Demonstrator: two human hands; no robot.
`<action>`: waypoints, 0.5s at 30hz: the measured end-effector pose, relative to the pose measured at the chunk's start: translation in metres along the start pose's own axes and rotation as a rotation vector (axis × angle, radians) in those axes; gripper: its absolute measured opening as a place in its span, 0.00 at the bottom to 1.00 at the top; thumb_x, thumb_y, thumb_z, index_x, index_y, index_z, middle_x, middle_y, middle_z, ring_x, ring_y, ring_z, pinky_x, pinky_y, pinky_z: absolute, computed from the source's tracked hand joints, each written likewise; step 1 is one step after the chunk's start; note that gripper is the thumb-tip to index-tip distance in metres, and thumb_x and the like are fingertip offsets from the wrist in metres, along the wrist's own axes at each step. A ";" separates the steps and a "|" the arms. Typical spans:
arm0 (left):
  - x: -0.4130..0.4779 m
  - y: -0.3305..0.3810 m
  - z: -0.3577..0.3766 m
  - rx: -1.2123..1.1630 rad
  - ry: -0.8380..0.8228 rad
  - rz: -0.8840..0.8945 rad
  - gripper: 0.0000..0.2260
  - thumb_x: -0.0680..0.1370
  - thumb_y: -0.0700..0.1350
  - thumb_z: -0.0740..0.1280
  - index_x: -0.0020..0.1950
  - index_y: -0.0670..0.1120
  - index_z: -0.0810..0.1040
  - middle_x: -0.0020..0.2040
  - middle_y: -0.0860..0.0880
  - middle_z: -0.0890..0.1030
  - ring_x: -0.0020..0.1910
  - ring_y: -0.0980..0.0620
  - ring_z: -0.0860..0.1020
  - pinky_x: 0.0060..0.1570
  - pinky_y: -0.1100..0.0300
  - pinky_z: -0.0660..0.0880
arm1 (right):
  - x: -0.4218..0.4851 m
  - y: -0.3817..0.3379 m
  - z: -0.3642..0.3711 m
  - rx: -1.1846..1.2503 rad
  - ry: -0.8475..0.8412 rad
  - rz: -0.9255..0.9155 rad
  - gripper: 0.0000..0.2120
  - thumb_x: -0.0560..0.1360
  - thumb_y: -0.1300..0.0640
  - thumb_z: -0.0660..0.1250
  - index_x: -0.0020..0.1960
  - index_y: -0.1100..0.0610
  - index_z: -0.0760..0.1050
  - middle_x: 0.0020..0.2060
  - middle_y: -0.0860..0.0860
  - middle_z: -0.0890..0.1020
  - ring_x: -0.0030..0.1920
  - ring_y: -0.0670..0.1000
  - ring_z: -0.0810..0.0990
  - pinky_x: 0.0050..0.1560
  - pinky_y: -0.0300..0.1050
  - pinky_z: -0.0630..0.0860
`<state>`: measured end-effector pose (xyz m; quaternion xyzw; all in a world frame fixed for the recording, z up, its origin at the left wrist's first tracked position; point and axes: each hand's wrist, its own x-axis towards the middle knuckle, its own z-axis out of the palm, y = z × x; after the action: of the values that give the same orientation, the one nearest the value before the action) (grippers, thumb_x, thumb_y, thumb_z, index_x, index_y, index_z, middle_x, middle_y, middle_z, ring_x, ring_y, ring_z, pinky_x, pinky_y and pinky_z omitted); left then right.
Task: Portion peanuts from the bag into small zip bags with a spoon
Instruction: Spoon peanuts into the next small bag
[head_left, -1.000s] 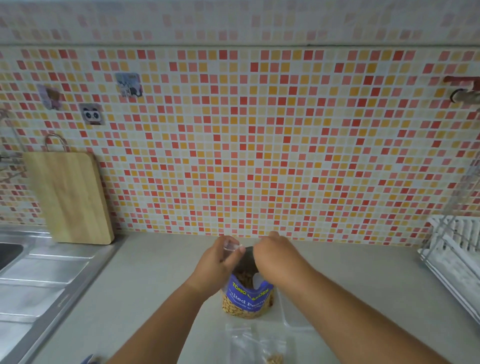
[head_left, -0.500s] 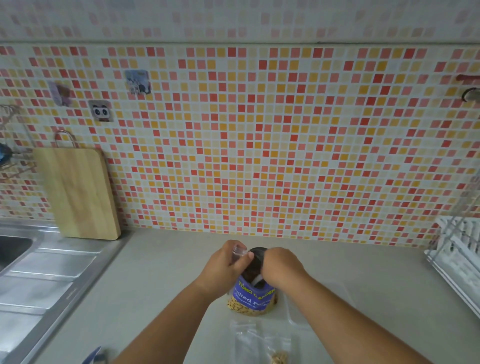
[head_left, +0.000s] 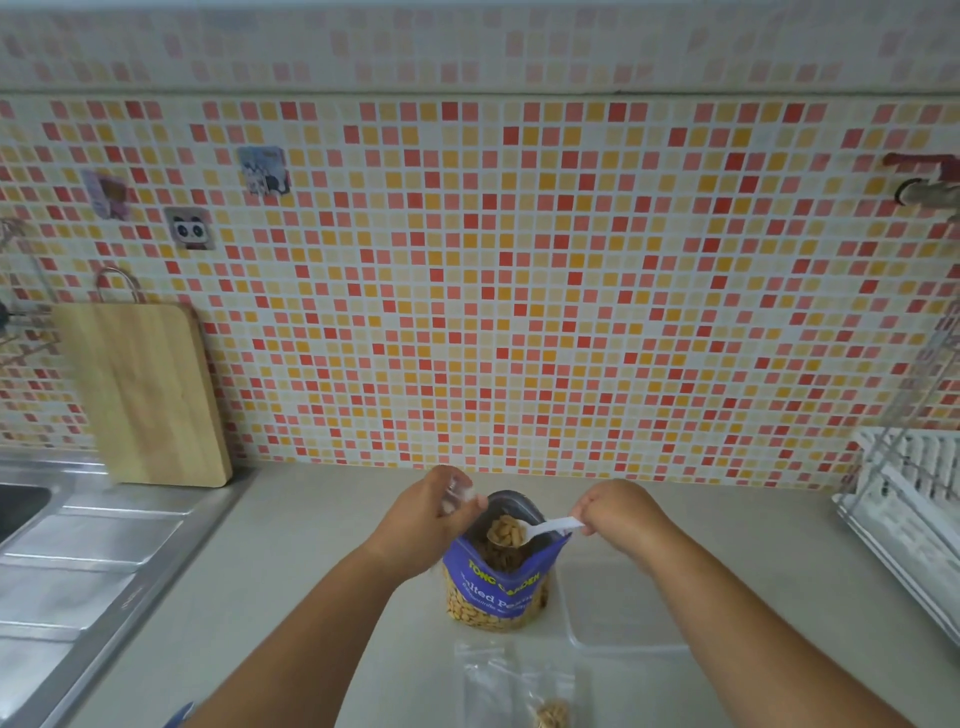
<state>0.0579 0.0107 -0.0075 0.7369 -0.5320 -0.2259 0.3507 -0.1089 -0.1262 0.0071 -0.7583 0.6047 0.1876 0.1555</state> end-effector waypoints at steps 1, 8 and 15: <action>0.000 -0.001 0.000 0.072 -0.019 0.023 0.14 0.76 0.58 0.64 0.58 0.52 0.70 0.53 0.52 0.76 0.46 0.52 0.77 0.42 0.60 0.75 | 0.001 0.002 -0.004 -0.044 -0.014 0.003 0.02 0.77 0.58 0.60 0.47 0.56 0.71 0.34 0.50 0.70 0.38 0.49 0.70 0.47 0.40 0.66; 0.002 0.011 0.007 0.493 -0.127 0.111 0.21 0.75 0.59 0.63 0.63 0.51 0.67 0.60 0.51 0.77 0.54 0.49 0.76 0.58 0.52 0.70 | 0.005 0.013 -0.026 -0.194 -0.018 -0.031 0.18 0.78 0.57 0.59 0.68 0.55 0.70 0.61 0.52 0.76 0.51 0.49 0.72 0.51 0.40 0.69; 0.010 0.017 0.016 0.642 -0.133 0.116 0.23 0.75 0.61 0.62 0.65 0.49 0.66 0.59 0.50 0.78 0.55 0.48 0.77 0.58 0.51 0.68 | 0.007 0.012 -0.026 -0.040 0.064 -0.079 0.18 0.77 0.57 0.62 0.66 0.55 0.74 0.62 0.50 0.78 0.48 0.47 0.71 0.50 0.40 0.70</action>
<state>0.0389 -0.0064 -0.0044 0.7619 -0.6388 -0.0739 0.0776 -0.1167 -0.1470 0.0271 -0.7903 0.5749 0.1692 0.1280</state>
